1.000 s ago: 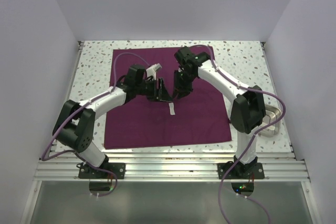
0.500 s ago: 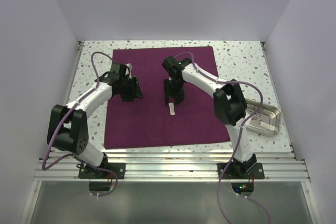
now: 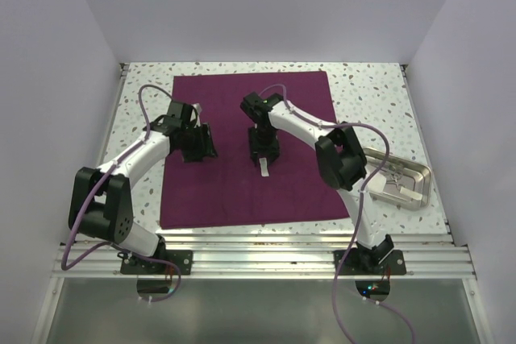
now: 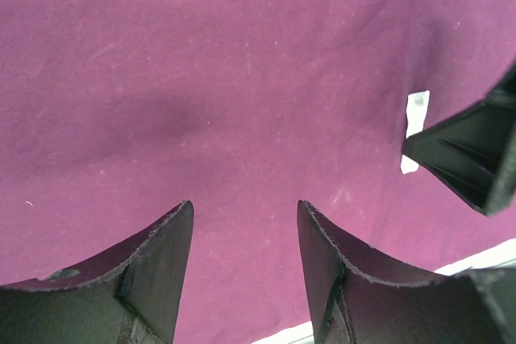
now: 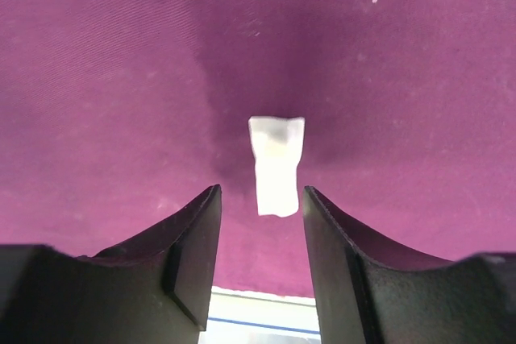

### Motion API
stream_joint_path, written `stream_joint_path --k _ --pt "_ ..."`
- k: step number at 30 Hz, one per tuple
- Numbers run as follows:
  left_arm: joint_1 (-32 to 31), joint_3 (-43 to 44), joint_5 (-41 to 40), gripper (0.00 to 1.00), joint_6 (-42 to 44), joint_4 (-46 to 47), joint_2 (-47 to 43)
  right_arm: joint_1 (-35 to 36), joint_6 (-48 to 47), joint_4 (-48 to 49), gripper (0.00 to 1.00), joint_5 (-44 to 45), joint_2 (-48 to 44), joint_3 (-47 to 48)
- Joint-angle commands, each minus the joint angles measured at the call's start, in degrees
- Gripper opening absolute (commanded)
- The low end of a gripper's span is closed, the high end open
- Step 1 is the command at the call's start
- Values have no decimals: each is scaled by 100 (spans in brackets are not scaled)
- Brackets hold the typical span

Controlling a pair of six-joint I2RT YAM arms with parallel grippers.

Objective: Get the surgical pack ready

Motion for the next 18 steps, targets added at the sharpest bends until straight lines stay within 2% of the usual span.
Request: stream_joint_path --k 1,18 --pt "92 -37 141 58 179 116 -215 49 18 -166 48 219 127 199" --pt "286 -90 370 58 250 169 -171 49 -96 -131 35 281 304 41"
